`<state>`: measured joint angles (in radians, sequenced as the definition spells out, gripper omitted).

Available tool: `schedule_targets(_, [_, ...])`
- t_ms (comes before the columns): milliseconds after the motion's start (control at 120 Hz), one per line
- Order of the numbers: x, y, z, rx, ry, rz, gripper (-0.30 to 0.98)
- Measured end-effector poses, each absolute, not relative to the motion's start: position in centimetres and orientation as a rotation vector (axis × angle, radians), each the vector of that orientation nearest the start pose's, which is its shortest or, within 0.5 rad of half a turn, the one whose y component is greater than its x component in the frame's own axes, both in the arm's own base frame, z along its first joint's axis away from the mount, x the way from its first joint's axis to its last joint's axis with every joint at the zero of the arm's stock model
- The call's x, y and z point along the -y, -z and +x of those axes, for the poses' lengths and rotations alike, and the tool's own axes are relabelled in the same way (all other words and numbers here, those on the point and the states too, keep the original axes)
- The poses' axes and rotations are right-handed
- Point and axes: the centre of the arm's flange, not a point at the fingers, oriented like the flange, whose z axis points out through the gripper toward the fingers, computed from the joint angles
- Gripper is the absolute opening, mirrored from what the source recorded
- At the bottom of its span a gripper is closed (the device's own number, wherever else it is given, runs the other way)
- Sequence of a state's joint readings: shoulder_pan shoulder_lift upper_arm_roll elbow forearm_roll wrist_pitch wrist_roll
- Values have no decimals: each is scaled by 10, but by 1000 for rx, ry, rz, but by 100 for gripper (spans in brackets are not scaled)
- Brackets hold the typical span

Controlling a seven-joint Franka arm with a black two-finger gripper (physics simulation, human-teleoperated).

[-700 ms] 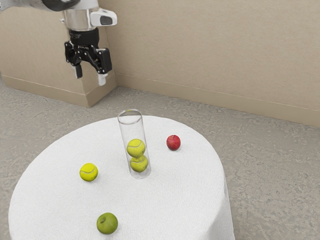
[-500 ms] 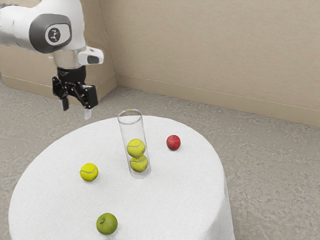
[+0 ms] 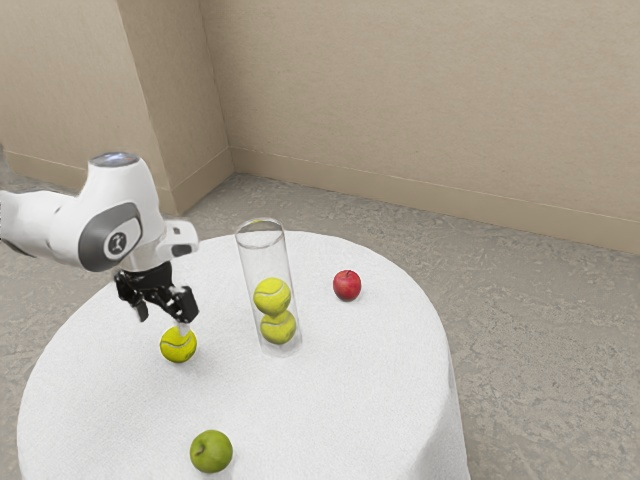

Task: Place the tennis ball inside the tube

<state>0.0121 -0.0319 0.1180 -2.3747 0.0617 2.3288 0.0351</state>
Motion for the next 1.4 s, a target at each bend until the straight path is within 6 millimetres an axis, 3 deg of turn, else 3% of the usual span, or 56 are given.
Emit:
schedule_targets(192, [-72,-309,499,87,64,-3092,69])
schedule_targets(367, [-62,-289,503,55,66,-3091,69])
schedule_targets(717, [-73,-261,496,89,8,-3090,68])
schedule_targets(1042, [-75,-254,501,101,25,-3090,49])
schedule_targets(1400, [-76,-263,504,106,59,-3091,45])
